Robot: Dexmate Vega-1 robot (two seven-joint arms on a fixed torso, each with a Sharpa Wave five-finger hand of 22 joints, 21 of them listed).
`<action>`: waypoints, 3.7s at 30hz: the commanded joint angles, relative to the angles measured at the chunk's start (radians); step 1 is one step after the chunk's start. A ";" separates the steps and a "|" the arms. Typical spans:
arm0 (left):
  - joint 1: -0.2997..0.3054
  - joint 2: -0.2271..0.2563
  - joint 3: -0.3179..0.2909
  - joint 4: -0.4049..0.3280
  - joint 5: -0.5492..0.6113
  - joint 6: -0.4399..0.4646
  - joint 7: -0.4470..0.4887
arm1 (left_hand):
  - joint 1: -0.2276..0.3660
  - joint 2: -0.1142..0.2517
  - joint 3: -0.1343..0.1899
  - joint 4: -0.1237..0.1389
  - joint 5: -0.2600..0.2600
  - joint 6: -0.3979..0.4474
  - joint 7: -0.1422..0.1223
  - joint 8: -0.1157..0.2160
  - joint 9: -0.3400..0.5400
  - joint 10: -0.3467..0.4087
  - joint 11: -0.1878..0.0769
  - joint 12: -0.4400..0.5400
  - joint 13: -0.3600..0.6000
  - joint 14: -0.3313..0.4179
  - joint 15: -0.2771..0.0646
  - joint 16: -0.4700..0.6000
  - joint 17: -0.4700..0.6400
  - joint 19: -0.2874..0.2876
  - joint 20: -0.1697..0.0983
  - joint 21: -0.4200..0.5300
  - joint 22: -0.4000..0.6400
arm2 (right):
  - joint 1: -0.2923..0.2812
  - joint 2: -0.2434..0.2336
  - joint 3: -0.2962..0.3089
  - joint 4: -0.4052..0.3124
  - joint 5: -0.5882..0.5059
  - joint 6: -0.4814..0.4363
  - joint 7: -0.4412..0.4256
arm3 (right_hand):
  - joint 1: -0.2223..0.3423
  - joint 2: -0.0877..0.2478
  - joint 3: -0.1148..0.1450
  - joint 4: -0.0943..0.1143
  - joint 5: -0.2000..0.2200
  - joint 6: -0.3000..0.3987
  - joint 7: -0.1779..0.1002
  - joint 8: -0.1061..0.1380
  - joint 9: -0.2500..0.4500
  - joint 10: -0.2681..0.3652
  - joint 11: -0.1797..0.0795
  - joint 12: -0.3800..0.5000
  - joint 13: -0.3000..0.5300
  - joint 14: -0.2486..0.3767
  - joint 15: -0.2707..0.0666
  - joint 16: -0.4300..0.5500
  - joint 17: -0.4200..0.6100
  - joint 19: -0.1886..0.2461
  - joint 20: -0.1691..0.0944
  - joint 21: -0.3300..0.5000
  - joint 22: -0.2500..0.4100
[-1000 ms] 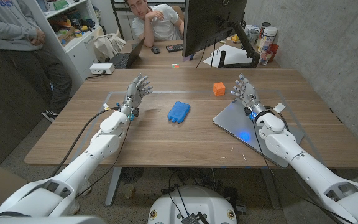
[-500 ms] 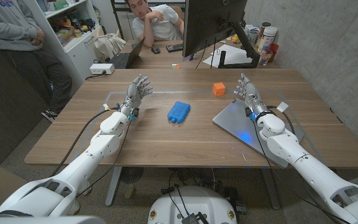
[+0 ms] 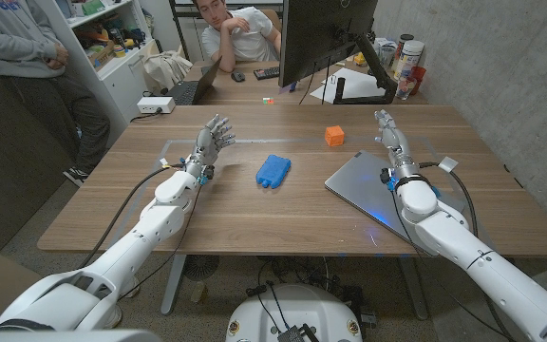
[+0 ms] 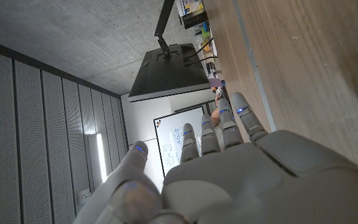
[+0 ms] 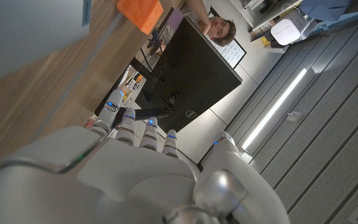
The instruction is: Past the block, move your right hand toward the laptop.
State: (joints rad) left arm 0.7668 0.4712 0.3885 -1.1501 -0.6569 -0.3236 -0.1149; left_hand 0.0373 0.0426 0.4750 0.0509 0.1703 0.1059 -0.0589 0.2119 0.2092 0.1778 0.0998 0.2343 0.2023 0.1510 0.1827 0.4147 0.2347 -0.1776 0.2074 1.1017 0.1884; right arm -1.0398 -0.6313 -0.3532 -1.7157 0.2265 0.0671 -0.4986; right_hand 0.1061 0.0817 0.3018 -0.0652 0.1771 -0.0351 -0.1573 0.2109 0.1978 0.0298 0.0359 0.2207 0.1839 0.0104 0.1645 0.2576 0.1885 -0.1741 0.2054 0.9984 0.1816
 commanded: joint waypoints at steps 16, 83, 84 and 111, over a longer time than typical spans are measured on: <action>0.005 -0.009 0.007 0.006 0.002 -0.006 -0.005 | -0.002 0.006 0.000 0.000 0.004 0.007 0.002 0.005 0.003 0.002 0.001 0.005 0.005 0.000 0.014 0.000 0.004 -0.025 0.007 -0.005 0.003 | -0.114 0.036 -0.125 -0.384 -0.592 -0.737 -0.366 | -0.001 -0.022 -0.007 -0.022 0.002 0.081 0.001 0.018 0.001 0.016 -0.017 0.005 0.001 -0.013 -0.013 -0.014 0.003 -0.187 0.009 -0.039 0.001; -0.001 -0.020 0.011 0.027 0.002 -0.027 -0.033 | -0.003 0.011 -0.004 0.001 0.005 0.003 0.000 0.004 0.003 0.001 0.002 0.004 0.005 0.003 0.011 -0.002 0.005 -0.019 0.007 -0.020 0.004 | 0.041 0.430 -0.348 -0.025 -1.591 -1.463 0.713 | -0.074 0.000 -0.022 0.009 -0.002 -0.158 -0.059 -0.031 0.007 -0.395 -0.049 -0.030 0.013 -0.476 0.011 -0.053 0.020 -0.509 0.012 -0.370 0.015; 0.001 -0.018 0.011 0.024 0.002 -0.026 -0.031 | -0.003 0.011 -0.004 0.000 0.005 0.003 0.000 0.004 0.003 0.001 0.002 0.004 0.005 0.003 0.011 -0.003 0.005 -0.019 0.007 -0.021 0.004 | 0.041 0.431 -0.348 -0.024 -1.592 -1.463 0.712 | -0.074 0.000 -0.022 0.009 -0.002 -0.159 -0.059 -0.030 0.008 -0.395 -0.049 -0.030 0.013 -0.475 0.012 -0.053 0.020 -0.509 0.012 -0.371 0.016; 0.013 -0.011 0.006 0.016 -0.002 -0.029 -0.027 | -0.004 0.011 -0.006 0.001 0.005 0.002 0.001 0.004 0.003 0.002 0.002 0.004 0.005 0.003 0.011 -0.004 0.005 -0.017 0.007 -0.026 0.005 | 0.034 0.394 -0.360 -0.076 -1.513 -1.463 0.657 | -0.071 0.002 -0.022 0.011 0.000 -0.163 -0.059 -0.019 0.011 -0.373 -0.040 -0.013 0.014 -0.440 0.009 -0.035 0.018 -0.502 0.012 -0.385 0.018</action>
State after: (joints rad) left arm 0.7771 0.4580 0.3966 -1.1339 -0.6569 -0.3502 -0.1411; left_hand 0.0373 0.0426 0.4720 0.0537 0.1702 0.1058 -0.0588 0.2118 0.2094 0.1776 0.0996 0.2343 0.2021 0.1510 0.1929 0.4144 0.2345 -0.1775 0.2071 1.0757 0.1881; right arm -1.0053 -0.2301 -0.7089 -1.7804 -1.3113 -1.3962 0.1764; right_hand 0.0267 0.0820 0.2823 -0.0566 0.1762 -0.1734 -0.2124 0.1855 0.2063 -0.1715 -0.0106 0.2014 0.1931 -0.1716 0.1679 0.2147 0.2045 -0.1741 0.2053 0.6174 0.1949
